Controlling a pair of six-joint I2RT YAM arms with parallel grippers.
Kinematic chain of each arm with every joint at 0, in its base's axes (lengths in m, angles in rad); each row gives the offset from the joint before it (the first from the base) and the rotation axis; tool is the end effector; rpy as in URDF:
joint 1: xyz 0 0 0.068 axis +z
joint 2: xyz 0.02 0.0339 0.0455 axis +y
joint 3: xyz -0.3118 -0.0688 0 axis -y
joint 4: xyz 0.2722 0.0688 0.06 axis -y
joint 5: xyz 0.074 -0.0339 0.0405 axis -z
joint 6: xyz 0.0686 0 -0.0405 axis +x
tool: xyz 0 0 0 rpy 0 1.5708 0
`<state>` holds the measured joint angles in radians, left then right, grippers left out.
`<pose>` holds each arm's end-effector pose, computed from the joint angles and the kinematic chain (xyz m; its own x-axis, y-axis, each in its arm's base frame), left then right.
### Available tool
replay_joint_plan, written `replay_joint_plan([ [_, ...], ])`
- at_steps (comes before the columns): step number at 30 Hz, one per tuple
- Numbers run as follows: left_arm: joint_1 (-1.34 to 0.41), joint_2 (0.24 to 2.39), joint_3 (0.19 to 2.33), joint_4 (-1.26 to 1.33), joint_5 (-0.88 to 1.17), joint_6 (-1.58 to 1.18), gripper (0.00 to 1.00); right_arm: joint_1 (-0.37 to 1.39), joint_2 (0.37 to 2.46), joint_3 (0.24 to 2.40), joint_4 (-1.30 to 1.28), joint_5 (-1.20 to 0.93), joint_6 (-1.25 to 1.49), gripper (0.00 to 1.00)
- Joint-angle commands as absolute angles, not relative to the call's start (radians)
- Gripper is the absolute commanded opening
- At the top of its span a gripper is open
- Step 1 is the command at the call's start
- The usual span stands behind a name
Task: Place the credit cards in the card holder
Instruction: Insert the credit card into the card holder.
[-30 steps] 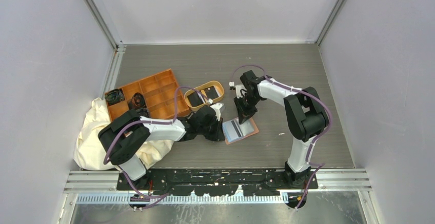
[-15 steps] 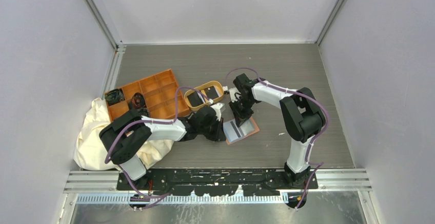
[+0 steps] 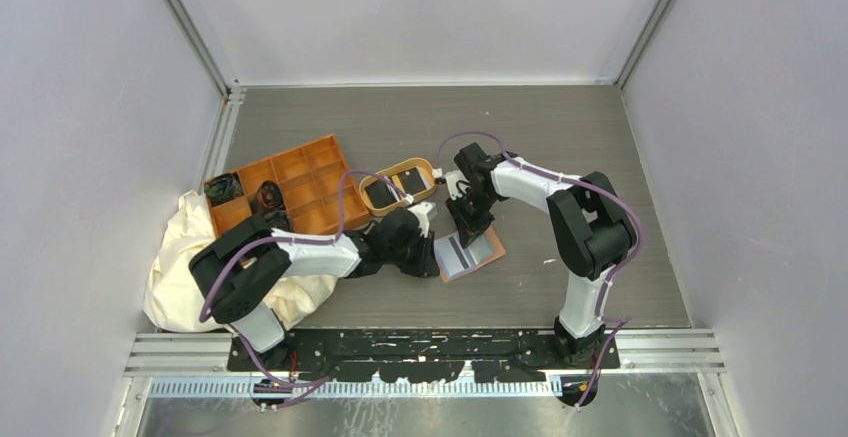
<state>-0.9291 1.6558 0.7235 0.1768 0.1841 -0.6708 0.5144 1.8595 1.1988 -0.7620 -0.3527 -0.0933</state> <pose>0.2053 -0.2958 0.1444 -0.8606 0.1308 -0.4922 0.4243 0.7188 -0.5508 0.3200 0.2081 0.1559 -0.8102 -0.5583 -0.1787 -0.5841 0.7431 0.3264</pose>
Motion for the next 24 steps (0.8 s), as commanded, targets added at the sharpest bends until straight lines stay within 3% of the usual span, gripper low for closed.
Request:
replay_joint_plan([
  [1, -0.929, 1.549, 0.681, 0.216, 0.15, -0.647, 0.16, 0.485, 1.748, 1.227, -0.774, -0.375, -0.139, 0.11],
  [10, -0.928, 1.33, 0.567, 0.312, 0.109, -0.631, 0.21, 0.442, 1.701, 1.227, -0.813, -0.597, -0.22, 0.21],
  [15, -0.926, 1.253, 0.458, 0.511, 0.105, -0.671, 0.54, 0.443, 1.771, 1.231, -0.809, -0.604, -0.196, 0.23],
  [17, -0.92, 1.259, 0.423, 0.581, 0.093, -0.702, 0.63, 0.443, 1.796, 1.235, -0.807, -0.581, -0.184, 0.22],
  [24, -0.889, 1.367, 0.396, 0.705, 0.131, -0.826, 0.62, 0.441, 1.793, 1.239, -0.807, -0.576, -0.184, 0.23],
])
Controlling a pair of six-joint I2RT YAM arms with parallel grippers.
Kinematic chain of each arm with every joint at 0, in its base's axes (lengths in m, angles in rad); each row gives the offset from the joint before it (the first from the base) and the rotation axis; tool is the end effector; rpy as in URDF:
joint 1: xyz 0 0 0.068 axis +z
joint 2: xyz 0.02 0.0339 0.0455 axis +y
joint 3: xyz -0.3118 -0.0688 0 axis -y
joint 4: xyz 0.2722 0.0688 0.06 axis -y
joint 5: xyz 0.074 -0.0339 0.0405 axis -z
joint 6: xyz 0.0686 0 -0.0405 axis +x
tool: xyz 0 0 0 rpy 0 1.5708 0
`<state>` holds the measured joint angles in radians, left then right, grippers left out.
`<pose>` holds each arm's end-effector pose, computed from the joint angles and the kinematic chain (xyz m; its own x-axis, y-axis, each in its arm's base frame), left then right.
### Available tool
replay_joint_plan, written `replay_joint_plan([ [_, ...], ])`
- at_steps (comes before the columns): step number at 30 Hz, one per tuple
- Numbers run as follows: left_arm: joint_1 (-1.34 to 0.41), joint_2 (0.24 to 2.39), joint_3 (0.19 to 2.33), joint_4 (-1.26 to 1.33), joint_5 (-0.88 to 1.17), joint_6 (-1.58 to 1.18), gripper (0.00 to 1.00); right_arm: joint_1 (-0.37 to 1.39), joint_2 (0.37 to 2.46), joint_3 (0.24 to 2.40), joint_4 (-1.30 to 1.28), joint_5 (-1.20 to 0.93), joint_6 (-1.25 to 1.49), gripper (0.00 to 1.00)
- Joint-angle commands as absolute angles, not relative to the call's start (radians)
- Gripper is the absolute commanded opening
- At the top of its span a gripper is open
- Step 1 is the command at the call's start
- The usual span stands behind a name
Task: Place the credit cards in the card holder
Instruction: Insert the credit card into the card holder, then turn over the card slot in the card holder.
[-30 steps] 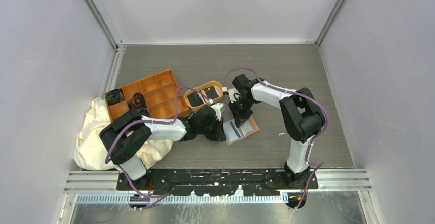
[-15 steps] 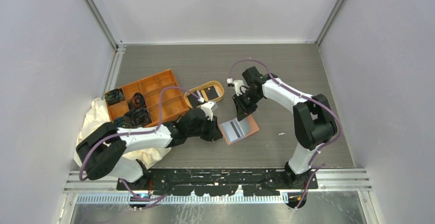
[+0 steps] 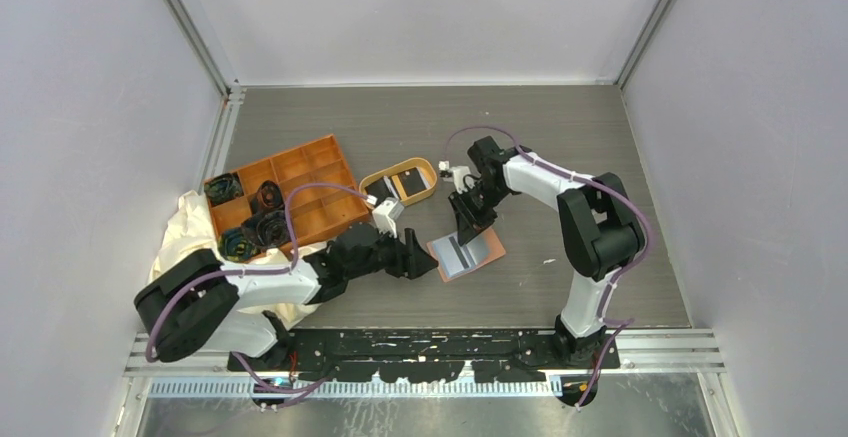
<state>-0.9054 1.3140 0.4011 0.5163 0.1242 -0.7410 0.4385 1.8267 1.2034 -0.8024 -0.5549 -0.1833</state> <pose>0.1697 -0.2301 0.1815 -0.7505 -0.1287 -0.6482 0.4670 0.5908 -0.6579 0.3234 0.1916 0.1741 -0.8025 -0.5475 -0.2372 -0.5859 0.6483 0.4862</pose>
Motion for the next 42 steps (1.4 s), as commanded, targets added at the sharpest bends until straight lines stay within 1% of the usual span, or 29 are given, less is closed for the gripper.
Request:
replay_joint_plan([
  [1, -0.887, 1.391, 0.388, 0.754, 0.125, -0.853, 0.61, 0.442, 1.783, 1.241, -0.807, -0.591, -0.18, 0.24],
  [4, -0.887, 1.472, 0.347, 0.969, 0.091, -0.932, 0.62, 0.43, 1.735, 1.242, -0.796, -0.674, -0.158, 0.24],
  [7, -0.887, 1.588, 0.314, 1.21, 0.058, -0.968, 0.75, 0.418, 1.632, 1.248, -0.757, -0.727, -0.12, 0.25],
  [8, -0.887, 1.627, 0.315, 1.276, 0.053, -0.976, 0.82, 0.412, 1.587, 1.247, -0.723, -0.741, -0.093, 0.26],
  [9, -0.887, 1.672, 0.324, 1.336, 0.052, -0.987, 0.87, 0.405, 1.545, 1.249, -0.687, -0.754, -0.065, 0.29],
  [10, -0.887, 1.714, 0.342, 1.383, 0.057, -1.002, 0.96, 0.397, 1.498, 1.251, -0.644, -0.768, -0.032, 0.33],
  [11, -0.887, 1.761, 0.366, 1.422, 0.068, -1.033, 0.99, 0.387, 1.457, 1.252, -0.58, -0.788, 0.045, 0.39],
  [13, -0.888, 1.837, 0.447, 1.431, 0.114, -1.074, 1.0, 0.355, 1.383, 1.227, -0.388, -0.852, 0.215, 0.47],
  [15, -0.887, 1.904, 0.54, 1.433, 0.148, -1.126, 1.0, 0.347, 1.333, 1.167, -0.121, -0.888, 0.451, 0.54],
  [17, -0.891, 1.947, 0.612, 1.431, 0.154, -1.155, 1.0, 0.352, 1.31, 1.1, 0.193, -0.902, 0.699, 0.58],
  [19, -0.897, 1.968, 0.667, 1.431, 0.15, -1.172, 1.0, 0.356, 1.304, 1.05, 0.421, -0.882, 0.868, 0.6],
  [20, -0.905, 1.974, 0.687, 1.428, 0.15, -1.174, 1.0, 0.357, 1.297, 1.033, 0.485, -0.859, 0.903, 0.61],
  [23, -0.938, 1.962, 0.73, 1.356, 0.136, -1.144, 1.0, 0.366, 1.262, 0.991, 0.543, -0.774, 0.892, 0.69],
  [25, -0.964, 1.936, 0.745, 1.286, 0.114, -1.101, 1.0, 0.377, 1.257, 0.984, 0.534, -0.752, 0.864, 0.7],
  [27, -0.978, 1.913, 0.748, 1.272, 0.101, -1.076, 1.0, 0.385, 1.249, 0.981, 0.502, -0.731, 0.828, 0.71],
  [29, -0.988, 1.892, 0.756, 1.246, 0.096, -1.055, 0.81, 0.388, 1.246, 0.968, 0.509, -0.711, 0.829, 0.71],
  [32, -0.994, 1.879, 0.759, 1.265, 0.102, -1.028, 0.64, 0.389, 1.232, 0.962, 0.518, -0.701, 0.85, 0.71],
  [33, -0.994, 1.88, 0.759, 1.305, 0.118, -1.013, 0.49, 0.388, 1.229, 0.962, 0.516, -0.7, 0.854, 0.71],
  [34, -0.995, 1.891, 0.757, 1.368, 0.137, -1.011, 0.24, 0.391, 1.223, 0.949, 0.522, -0.691, 0.853, 0.71],
  [35, -0.995, 1.909, 0.764, 1.422, 0.175, -1.015, 0.03, 0.39, 1.215, 0.932, 0.557, -0.668, 0.875, 0.71],
  [36, -0.995, 1.918, 0.78, 1.431, 0.198, -1.021, 0.0, 0.383, 1.211, 0.937, 0.556, -0.669, 0.883, 0.71],
  [38, -0.996, 1.929, 0.801, 1.433, 0.216, -1.018, 0.0, 0.383, 1.206, 0.96, 0.494, -0.672, 0.86, 0.71],
  [42, -0.996, 1.937, 0.829, 1.432, 0.232, -1.03, 0.0, 0.382, 1.193, 0.992, 0.45, -0.676, 0.845, 0.71],
])
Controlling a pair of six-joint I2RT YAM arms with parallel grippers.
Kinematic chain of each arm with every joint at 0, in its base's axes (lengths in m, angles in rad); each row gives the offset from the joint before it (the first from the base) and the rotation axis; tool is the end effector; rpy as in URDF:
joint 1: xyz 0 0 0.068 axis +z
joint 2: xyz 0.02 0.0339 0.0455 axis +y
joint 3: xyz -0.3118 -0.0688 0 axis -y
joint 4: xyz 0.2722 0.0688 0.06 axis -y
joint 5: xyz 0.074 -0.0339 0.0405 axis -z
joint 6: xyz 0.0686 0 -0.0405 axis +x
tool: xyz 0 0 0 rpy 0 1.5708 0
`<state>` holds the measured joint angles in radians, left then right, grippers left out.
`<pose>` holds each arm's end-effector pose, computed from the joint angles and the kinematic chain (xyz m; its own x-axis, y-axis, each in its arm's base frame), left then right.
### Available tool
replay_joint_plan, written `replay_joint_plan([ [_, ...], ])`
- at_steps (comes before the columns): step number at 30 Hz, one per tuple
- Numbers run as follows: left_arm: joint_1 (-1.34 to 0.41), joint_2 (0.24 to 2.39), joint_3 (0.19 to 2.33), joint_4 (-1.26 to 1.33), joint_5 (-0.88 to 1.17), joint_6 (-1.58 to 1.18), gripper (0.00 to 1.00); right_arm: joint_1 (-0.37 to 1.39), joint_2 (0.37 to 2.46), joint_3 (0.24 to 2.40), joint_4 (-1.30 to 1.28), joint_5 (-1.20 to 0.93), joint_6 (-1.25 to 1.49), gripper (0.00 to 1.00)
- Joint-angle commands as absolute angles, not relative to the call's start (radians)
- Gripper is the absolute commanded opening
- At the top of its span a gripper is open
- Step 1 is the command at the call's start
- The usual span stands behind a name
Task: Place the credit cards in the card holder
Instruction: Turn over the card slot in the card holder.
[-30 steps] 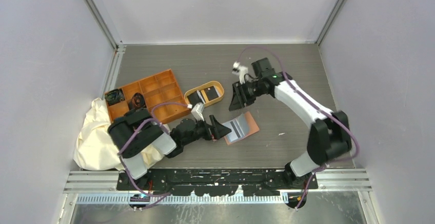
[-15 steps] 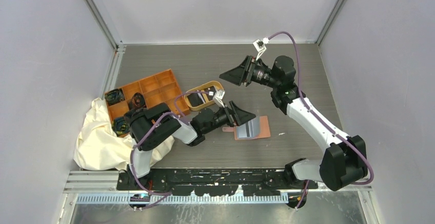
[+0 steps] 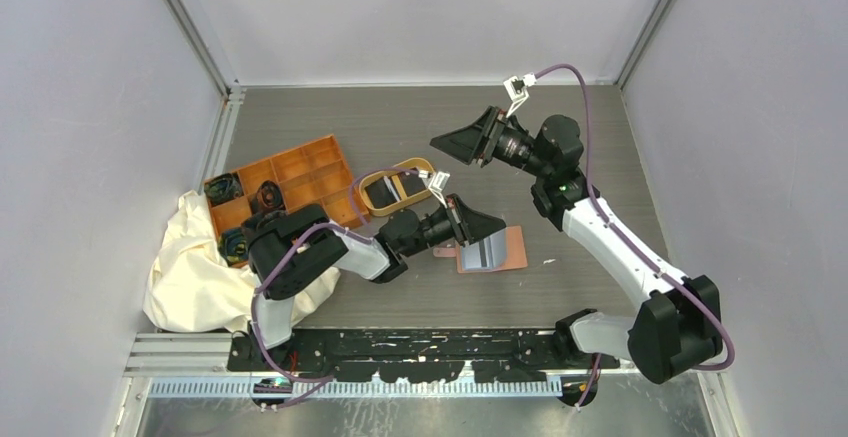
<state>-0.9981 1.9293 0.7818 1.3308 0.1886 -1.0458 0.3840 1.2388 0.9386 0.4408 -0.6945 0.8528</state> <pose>0.2249 -0.3725 0.2077 -0.7513 -0.4033 -0.5224 0.5493 0.0566 -0.8337 0.2817 0.1612 0.4029 -0.5738 0.3923 -0.7189 -0.6738 0.2730 0.6867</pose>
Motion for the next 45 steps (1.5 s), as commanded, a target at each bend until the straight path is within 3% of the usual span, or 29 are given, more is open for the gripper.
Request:
replay_joint_plan([
  [1, -0.995, 1.937, 0.84, 1.433, 0.238, -1.032, 0.0, 0.383, 1.189, 1.006, 0.437, -0.681, 0.84, 0.73],
  [4, -0.995, 1.94, 0.868, 1.433, 0.24, -1.043, 0.0, 0.382, 1.186, 1.063, 0.363, -0.695, 0.813, 0.81],
  [5, -0.994, 1.94, 0.87, 1.433, 0.224, -1.063, 0.0, 0.383, 1.185, 1.08, 0.341, -0.69, 0.802, 0.98],
  [6, -0.995, 1.937, 0.874, 1.433, 0.216, -1.065, 0.0, 0.382, 1.181, 1.097, 0.314, -0.677, 0.797, 0.99],
  [18, -0.987, 1.924, 0.863, 1.433, 0.159, -1.173, 0.0, 0.372, 1.077, 1.033, 0.301, -0.479, 0.826, 0.99],
  [37, -0.971, 1.93, 0.863, 1.433, 0.182, -1.249, 0.0, 0.374, 1.064, 1.018, 0.3, -0.444, 0.858, 0.99],
  [45, -0.971, 1.885, 0.82, 1.433, 0.18, -1.233, 0.0, 0.38, 1.044, 0.946, 0.437, -0.446, 0.914, 0.99],
])
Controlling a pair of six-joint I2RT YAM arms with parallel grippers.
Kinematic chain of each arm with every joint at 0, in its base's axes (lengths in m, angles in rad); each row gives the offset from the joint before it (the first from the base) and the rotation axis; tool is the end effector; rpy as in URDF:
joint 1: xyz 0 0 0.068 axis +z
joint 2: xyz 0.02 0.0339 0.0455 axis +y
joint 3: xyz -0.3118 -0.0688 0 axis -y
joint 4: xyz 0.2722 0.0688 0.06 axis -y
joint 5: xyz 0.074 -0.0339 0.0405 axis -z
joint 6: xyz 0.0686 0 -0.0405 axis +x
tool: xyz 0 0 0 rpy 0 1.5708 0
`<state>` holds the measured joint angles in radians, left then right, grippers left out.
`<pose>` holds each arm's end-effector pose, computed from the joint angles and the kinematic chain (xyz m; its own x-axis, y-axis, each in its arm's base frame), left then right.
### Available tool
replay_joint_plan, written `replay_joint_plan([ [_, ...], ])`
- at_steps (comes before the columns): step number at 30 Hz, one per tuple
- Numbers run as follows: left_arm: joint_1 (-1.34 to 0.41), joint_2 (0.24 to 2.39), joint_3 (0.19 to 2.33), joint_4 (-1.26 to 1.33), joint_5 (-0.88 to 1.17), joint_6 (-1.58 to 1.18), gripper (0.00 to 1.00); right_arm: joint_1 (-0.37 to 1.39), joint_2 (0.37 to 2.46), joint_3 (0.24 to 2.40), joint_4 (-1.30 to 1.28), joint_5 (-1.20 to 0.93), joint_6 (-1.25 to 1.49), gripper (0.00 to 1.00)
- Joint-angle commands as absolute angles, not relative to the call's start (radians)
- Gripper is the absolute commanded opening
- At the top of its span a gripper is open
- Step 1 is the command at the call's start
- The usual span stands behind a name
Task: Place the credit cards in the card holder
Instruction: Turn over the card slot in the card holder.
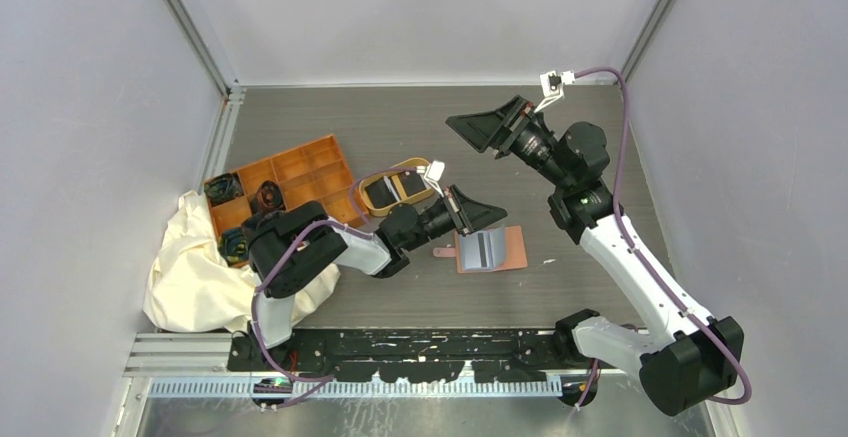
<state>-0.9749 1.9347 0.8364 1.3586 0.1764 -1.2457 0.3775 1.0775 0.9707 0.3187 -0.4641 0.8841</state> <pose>0.2398 -0.3751 0.2262 -0.8162 -0.4586 -0.3514 0.4275 -0.0702 -0.9013 0.2506 0.1324 0.4472 -0.4455 0.5673 -0.6926 -0.6181 0.3648 0.6964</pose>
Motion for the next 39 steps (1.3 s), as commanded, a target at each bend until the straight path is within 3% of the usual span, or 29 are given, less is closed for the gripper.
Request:
replay_joint_plan([
  [1, -0.971, 1.887, 0.818, 1.433, 0.18, -1.235, 0.0, 0.38, 1.039, 0.936, 0.446, -0.444, 0.916, 1.0],
  [39, -0.977, 1.922, 0.843, 1.433, 0.209, -1.259, 0.0, 0.382, 0.972, 0.886, 0.438, -0.427, 0.894, 1.0],
])
